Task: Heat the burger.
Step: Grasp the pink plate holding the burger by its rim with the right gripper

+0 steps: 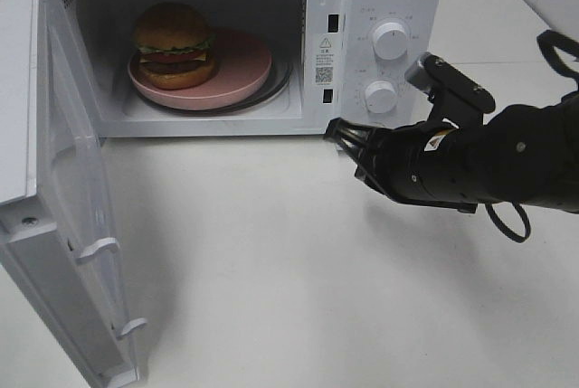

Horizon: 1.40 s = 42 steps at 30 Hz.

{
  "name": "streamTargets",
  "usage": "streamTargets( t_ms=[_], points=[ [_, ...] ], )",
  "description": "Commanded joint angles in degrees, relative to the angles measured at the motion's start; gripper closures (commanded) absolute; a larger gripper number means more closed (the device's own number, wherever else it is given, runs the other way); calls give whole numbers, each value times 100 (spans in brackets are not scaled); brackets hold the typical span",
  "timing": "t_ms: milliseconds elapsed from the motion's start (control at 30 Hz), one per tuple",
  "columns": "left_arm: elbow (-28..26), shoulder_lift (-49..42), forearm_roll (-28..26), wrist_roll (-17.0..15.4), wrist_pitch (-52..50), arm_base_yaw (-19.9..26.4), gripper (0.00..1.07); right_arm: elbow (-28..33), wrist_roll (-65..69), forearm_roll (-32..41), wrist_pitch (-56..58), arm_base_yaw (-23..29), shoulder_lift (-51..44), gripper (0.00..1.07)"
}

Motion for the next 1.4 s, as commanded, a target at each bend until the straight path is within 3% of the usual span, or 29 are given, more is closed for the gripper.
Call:
streamTargets(
  t_ms=[33, 200, 300, 367, 400, 567, 1033, 1233, 1400],
  points=[
    [17, -86, -11, -6, 11, 23, 7, -63, -1020, -80, 722, -40, -223, 106],
    [17, -86, -11, -6, 11, 23, 7, -510, -2584, -298, 2355, -40, -390, 105],
    [17, -86, -11, -6, 11, 23, 7, -584, -2727, -413, 2573, -40, -390, 105],
    [17, -86, -11, -6, 11, 23, 7, -934, -3123, -1066, 3489, -40, -390, 105],
    [17, -86, -11, -6, 11, 23, 7, -934, -3123, -1066, 3489, -40, -390, 105],
    [17, -86, -11, -6, 11, 23, 7, -1404, -4377, -2532, 4675, -40, -390, 105],
    [17, -86, -11, -6, 11, 23, 7, -1581, -8113, -3466, 4859, -40, -390, 100],
    [17, -86, -11, -6, 11, 23, 7, -1593, -9047, -3466, 4864, -34, -390, 96],
    [17, -86, -11, -6, 11, 23, 7, -1805, -9614, -3604, 4864, -29, -390, 86]
  ],
)
